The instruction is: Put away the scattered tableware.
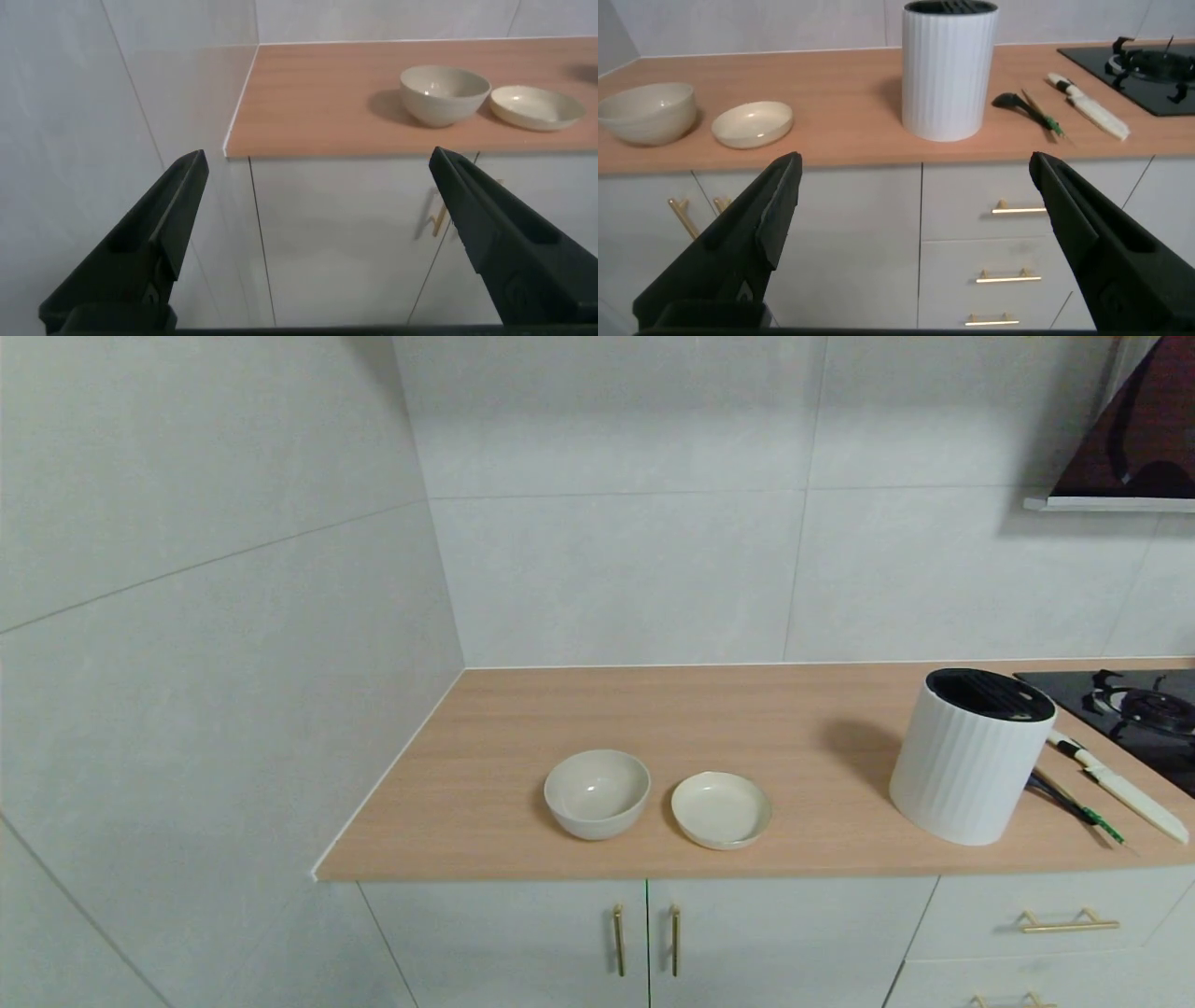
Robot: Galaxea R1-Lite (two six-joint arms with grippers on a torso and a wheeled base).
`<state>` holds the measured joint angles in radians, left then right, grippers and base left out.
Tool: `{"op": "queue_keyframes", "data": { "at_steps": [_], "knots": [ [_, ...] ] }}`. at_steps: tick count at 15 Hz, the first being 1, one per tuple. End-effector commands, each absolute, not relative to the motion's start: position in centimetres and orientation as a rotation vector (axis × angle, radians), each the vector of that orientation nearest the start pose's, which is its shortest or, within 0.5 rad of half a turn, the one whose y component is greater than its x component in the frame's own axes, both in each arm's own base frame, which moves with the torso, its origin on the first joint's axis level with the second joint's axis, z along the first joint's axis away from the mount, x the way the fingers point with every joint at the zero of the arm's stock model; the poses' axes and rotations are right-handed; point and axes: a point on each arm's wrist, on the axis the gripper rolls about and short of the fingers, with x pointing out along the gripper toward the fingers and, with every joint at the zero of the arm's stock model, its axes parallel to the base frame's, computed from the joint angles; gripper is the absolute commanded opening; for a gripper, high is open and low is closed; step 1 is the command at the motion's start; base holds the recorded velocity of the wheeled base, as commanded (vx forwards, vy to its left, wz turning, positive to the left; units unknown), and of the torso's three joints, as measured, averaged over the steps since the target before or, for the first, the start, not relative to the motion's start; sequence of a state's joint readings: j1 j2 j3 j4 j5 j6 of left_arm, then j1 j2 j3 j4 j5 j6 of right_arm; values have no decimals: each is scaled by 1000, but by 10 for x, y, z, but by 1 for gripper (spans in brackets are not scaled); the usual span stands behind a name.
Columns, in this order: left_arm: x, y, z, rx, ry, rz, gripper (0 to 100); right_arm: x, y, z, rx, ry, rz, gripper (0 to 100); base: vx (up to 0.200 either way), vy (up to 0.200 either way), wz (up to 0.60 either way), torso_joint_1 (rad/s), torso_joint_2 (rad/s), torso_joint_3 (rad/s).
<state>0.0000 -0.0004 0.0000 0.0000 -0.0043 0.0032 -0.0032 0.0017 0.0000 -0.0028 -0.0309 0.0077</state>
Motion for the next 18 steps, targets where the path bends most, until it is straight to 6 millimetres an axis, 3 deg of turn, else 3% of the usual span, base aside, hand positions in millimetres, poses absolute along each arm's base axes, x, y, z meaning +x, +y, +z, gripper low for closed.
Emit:
{"op": "queue_keyframes", "data": {
  "at_steps": [1, 18],
  "knots": [
    [-23, 0, 75, 3, 0, -5, 100, -23, -1, 76, 8, -2, -34, 100, 0, 0, 0, -178, 373, 203],
    [-23, 0, 75, 3, 0, -5, 100, -23, -1, 76, 8, -2, -34, 100, 0, 0, 0, -224, 500, 278]
  ]
}}
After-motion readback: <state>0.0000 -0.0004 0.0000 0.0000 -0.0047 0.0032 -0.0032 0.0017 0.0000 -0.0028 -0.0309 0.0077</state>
